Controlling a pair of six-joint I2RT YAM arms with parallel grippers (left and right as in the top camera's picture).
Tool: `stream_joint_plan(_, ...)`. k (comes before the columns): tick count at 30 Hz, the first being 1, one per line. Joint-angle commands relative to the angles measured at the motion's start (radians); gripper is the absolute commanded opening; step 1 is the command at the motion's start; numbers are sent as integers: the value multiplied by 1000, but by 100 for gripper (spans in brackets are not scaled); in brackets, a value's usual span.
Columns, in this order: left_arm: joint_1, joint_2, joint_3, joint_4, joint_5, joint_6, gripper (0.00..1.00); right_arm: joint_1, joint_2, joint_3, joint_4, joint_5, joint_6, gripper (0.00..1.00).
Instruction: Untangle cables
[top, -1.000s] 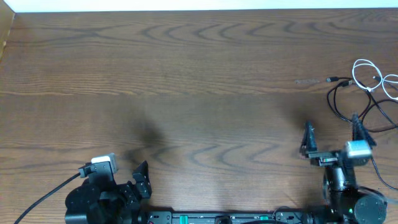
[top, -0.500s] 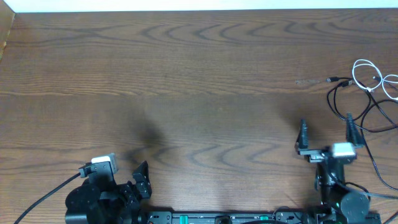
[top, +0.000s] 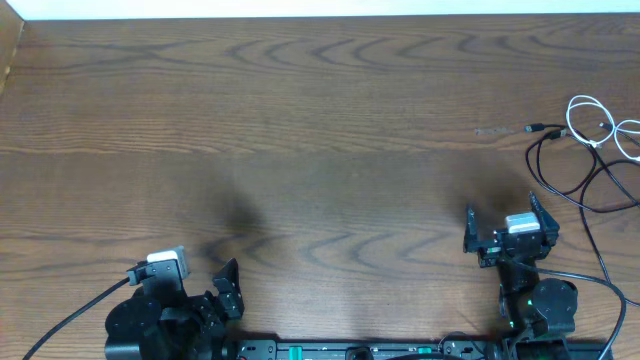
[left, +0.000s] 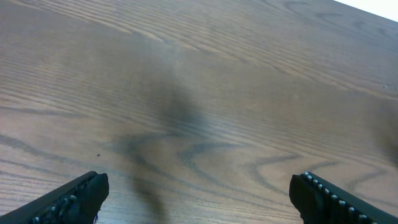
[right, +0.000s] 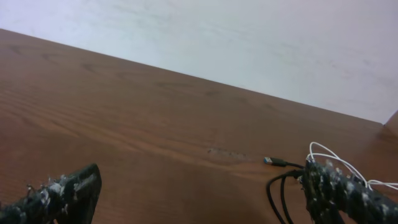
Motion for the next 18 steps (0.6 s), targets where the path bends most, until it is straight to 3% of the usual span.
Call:
stream_joint_plan(1,-1,-5,2,0,-10,12,98,26,-9,-2,-3,8,-9,99)
stream_joint_plan(18,-1,-5,2,0,-10,12,98,5,-9,-2,-2,8,-9,99)
